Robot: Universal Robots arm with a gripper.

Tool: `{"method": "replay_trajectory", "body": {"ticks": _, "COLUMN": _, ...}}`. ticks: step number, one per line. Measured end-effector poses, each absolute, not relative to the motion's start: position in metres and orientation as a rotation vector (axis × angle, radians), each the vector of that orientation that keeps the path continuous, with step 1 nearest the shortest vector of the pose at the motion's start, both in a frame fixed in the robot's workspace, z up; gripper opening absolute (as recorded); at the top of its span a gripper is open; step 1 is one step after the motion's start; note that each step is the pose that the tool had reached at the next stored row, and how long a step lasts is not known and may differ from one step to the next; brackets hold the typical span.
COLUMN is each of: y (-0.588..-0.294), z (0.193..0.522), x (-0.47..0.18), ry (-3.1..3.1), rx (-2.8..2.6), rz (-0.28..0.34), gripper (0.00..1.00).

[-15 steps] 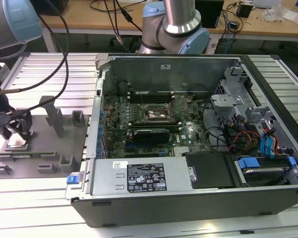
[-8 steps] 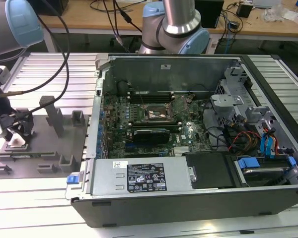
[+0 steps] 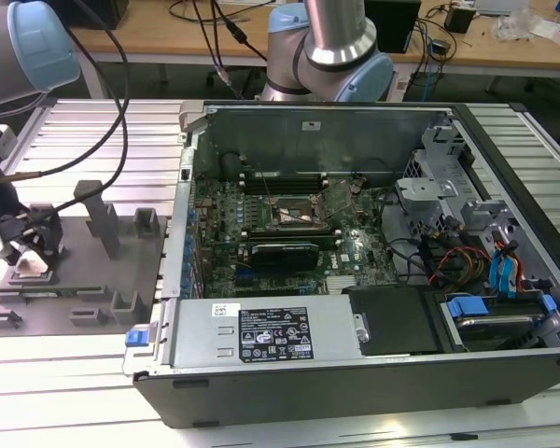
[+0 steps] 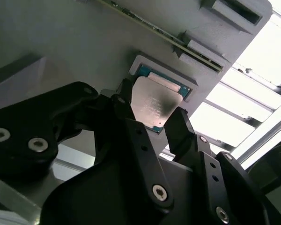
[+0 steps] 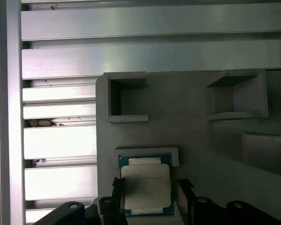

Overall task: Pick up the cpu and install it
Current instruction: 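Pick up the cpu and move it towards the insertion slot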

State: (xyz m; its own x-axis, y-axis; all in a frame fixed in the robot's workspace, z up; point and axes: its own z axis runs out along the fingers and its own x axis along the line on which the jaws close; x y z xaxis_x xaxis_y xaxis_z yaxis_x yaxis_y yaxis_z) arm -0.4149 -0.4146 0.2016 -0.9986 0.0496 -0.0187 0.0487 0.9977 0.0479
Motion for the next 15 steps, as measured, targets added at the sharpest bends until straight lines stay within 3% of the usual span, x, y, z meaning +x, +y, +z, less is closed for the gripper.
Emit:
{"method": "replay_trajectory", "body": {"ticks": 1, "y": -0.415, "z": 0.202, "x": -0.415, "ry": 3.120, "rx": 0.077, "rz": 0.074, "gripper": 0.61}}
{"method": "replay_trajectory", "body": {"ticks": 3, "y": -0.415, "z": 0.202, "x": -0.415, "ry": 3.120, "rx": 0.078, "rz": 0.074, "gripper": 0.61}}
{"method": "replay_trajectory", "body": {"ticks": 4, "y": -0.415, "z": 0.201, "x": -0.415, "ry": 3.120, "rx": 0.078, "rz": 0.074, "gripper": 0.68}}
{"method": "replay_trajectory", "body": {"ticks": 15, "y": -0.414, "z": 0.191, "x": -0.417, "ry": 3.121, "rx": 0.052, "rz": 0.074, "gripper": 0.68}}
